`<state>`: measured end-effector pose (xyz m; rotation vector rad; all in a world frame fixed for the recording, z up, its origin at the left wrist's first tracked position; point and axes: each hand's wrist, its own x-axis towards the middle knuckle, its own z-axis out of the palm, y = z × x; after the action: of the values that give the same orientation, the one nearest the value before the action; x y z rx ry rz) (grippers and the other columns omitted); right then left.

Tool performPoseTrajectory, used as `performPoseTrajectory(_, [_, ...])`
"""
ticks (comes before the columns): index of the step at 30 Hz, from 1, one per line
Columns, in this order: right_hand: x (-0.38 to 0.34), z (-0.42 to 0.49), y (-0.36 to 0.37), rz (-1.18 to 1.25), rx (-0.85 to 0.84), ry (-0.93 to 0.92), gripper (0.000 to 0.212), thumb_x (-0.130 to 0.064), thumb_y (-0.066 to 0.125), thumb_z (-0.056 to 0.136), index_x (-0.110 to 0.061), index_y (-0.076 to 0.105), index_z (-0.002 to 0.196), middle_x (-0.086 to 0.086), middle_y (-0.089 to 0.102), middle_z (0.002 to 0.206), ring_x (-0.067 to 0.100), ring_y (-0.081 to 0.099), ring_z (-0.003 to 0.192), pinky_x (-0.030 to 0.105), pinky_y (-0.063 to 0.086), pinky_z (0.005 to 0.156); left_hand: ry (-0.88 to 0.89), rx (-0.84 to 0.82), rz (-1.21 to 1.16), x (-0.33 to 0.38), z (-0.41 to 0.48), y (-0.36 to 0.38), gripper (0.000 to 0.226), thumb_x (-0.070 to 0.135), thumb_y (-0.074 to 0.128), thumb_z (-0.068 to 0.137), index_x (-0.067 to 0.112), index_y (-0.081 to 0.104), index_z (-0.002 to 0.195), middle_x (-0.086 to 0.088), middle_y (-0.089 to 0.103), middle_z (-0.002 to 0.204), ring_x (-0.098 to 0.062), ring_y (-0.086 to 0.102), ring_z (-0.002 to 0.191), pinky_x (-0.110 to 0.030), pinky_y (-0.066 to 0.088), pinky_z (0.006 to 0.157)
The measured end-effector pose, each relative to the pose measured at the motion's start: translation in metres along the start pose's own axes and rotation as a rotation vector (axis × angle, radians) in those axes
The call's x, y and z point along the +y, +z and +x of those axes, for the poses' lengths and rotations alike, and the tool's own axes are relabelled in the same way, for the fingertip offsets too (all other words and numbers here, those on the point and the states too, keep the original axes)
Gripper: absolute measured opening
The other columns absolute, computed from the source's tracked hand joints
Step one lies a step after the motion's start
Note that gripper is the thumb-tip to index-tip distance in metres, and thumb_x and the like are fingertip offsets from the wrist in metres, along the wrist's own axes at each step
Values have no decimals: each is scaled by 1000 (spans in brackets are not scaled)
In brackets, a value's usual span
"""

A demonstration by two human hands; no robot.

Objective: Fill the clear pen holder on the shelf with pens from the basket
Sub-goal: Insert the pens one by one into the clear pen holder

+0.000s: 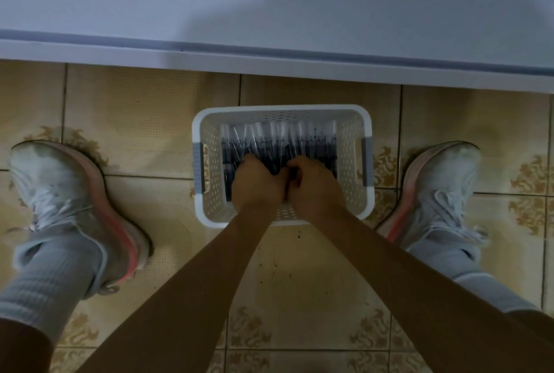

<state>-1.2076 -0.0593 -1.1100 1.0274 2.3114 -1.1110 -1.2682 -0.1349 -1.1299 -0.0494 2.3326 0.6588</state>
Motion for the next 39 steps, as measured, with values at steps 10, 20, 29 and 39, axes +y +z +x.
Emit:
performPoseTrajectory(10, [2,3,1,139,-119,-31,41,-9,54,91,-18,55,131,13,56,119,24,54,109,25,41,92,33,-175,15,-2,17,-14,28,33,69,81,9,66,93,-5,64,76,-19,62,71,-28,50,56])
performPoseTrajectory(20, [-6,-19,-18,440,75,91,21,-4,52,91,-13,66,104,2,65,97,15,60,88,28,51,82,132,-225,-269,3,-7,-33,23,23,52,96,7,54,113,-7,65,87,-17,61,73,-30,52,63])
performPoseTrajectory(29, [-84,-76,-89,1047,12,195,19,-28,60,92,-11,66,98,8,68,86,21,65,85,33,54,82,185,-378,-717,64,-95,-127,19,24,52,98,10,63,92,-8,60,69,-12,50,48,-21,41,41])
performPoseTrajectory(39, [-183,-178,-206,1255,-3,-121,24,-23,57,93,-7,67,108,15,67,81,21,60,63,28,47,54,291,-416,-830,142,-207,-240,33,31,58,92,0,66,102,1,61,57,-13,51,47,-23,44,44])
